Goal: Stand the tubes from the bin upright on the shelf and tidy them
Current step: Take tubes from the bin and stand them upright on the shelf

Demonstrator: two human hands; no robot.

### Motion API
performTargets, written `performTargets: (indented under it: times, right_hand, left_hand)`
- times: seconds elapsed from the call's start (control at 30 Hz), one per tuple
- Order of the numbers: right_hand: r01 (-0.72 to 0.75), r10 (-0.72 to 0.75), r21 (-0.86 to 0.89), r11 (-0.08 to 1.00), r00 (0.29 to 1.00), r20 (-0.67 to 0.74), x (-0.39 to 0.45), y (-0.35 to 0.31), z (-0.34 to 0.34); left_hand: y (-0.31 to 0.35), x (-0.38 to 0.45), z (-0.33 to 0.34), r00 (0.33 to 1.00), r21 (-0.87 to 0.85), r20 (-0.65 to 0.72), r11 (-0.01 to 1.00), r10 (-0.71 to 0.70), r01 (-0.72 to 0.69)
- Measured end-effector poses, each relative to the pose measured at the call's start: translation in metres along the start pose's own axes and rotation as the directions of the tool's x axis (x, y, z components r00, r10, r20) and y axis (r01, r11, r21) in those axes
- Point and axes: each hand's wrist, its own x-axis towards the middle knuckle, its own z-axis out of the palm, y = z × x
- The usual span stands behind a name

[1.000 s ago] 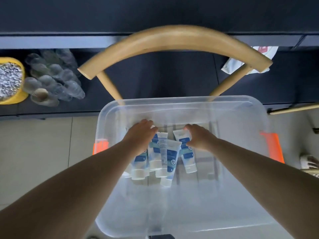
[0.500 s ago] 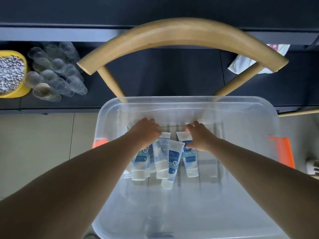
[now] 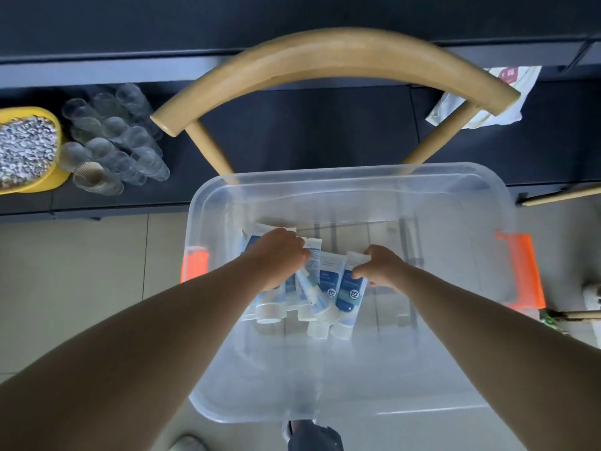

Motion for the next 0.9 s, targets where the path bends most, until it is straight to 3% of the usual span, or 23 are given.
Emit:
performTargets:
  times: [0.07, 0.27, 0.53, 0.77, 0.9]
  right_hand:
    - [-0.012, 0.010, 0.097, 0.995, 1.000, 0.016, -0.010, 0.003, -0.004]
    - [0.100, -0.100, 0.139, 0.985, 0.995, -0.010, -0.033, 0.021, -0.023]
    - [0.288, -0.294, -0.115, 0.951, 0.955, -0.036, -0.058, 0.027, -0.046]
    - [0.322, -0.434, -0.429, 0.844, 0.880, -0.192, -0.080, 0.033, -0.051]
    - [0.319, -0.425, -0.435, 0.842, 0.889, -0.172, -0.087, 0.038, -0.047]
  left_hand:
    - [0.004, -0.003, -0.007, 1.000, 0.014, 0.015, 1.000, 0.005, -0.005]
    - [0.010, -0.020, -0.019, 0.999, -0.057, 0.039, 0.998, 0.002, 0.001]
    - [-0.006, -0.041, -0.037, 0.996, -0.152, 0.069, 0.986, -0.057, 0.067]
    - [-0.003, -0.062, -0.045, 0.979, -0.345, -0.151, 0.936, -0.135, 0.075]
    - [-0.004, -0.065, -0.050, 0.967, -0.407, -0.188, 0.909, -0.174, 0.084]
